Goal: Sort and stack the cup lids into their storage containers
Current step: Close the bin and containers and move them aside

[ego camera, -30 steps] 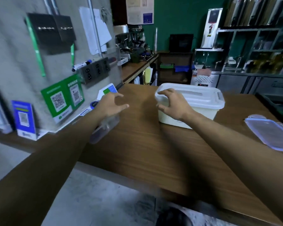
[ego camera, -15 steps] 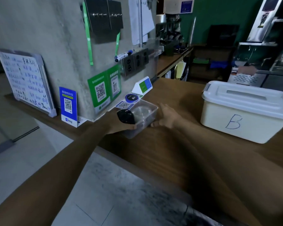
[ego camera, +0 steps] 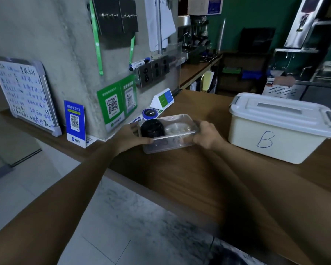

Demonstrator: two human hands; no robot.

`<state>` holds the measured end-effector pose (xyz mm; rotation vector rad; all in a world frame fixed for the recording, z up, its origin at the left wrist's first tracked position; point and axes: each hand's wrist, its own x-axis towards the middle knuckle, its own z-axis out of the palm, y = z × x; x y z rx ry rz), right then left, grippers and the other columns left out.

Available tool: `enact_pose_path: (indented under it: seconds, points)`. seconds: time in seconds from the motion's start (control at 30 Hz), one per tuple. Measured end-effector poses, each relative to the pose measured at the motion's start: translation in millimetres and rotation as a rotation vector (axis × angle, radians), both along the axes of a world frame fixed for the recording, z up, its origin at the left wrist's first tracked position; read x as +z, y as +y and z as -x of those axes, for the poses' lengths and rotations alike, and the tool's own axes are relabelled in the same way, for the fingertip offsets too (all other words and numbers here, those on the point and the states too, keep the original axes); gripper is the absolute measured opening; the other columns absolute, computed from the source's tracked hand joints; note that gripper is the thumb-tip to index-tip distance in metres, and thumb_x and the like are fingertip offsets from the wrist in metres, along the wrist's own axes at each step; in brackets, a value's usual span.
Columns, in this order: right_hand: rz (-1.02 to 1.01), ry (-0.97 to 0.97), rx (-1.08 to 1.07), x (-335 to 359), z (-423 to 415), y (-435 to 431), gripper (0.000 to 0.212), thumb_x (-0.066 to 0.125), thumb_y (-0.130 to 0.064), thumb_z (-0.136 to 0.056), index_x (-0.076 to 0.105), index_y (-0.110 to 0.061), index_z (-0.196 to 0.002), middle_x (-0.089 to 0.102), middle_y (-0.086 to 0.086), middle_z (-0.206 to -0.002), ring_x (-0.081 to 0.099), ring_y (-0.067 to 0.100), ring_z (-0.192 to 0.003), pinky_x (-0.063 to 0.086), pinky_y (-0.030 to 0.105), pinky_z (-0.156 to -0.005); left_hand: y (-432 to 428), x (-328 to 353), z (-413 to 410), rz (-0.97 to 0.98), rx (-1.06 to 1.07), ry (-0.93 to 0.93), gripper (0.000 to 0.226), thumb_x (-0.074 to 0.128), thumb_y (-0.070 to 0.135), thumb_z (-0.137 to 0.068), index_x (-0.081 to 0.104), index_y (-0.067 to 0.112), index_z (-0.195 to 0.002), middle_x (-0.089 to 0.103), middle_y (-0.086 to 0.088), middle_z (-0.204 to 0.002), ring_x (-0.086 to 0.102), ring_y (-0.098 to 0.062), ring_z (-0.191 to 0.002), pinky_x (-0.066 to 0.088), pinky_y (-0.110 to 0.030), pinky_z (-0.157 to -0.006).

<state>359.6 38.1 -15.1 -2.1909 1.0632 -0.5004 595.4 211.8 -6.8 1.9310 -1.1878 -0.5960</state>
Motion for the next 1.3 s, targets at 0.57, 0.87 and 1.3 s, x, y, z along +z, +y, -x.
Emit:
enact_pose_path:
  seconds: [0.57, 0.87, 1.3]
  points:
    - [0.206, -0.183, -0.296, 139, 206, -74, 0.052, 0.094, -0.04, -0.077, 0.074, -0.016, -0.118, 0.066, -0.012, -0.081, 0.064, 0.01, -0.08, 0.042, 0.024, -0.067, -163, 139, 168, 0.288, -0.171, 0.104, 0.07, 0.088, 0.025, -0.072, 0.064, 0.015, -0.138, 0.068, 0.002, -0.13, 0.064, -0.009, -0.116, 0.052, -0.032, -0.107]
    - [0.161, -0.15, -0.43, 112, 279, -90, 0.058, 0.093, -0.034, -0.079, 0.067, -0.014, -0.127, 0.064, -0.007, -0.093, 0.065, 0.021, -0.1, 0.05, 0.03, -0.088, -231, 101, 233, 0.217, -0.272, 0.155, 0.075, 0.078, 0.008, -0.084, 0.048, 0.01, -0.153, 0.053, -0.006, -0.155, 0.052, -0.015, -0.139, 0.043, -0.037, -0.117]
    - [0.238, -0.076, -0.423, 96, 344, -74, 0.092, 0.09, -0.04, -0.082, 0.044, -0.014, -0.158, 0.061, 0.01, -0.148, 0.056, 0.024, -0.137, 0.045, 0.038, -0.112, -208, 109, 303, 0.627, -0.328, -0.421, 0.035, 0.073, 0.015, -0.085, 0.074, 0.018, -0.119, 0.06, -0.001, -0.127, 0.057, -0.017, -0.119, 0.043, -0.028, -0.105]
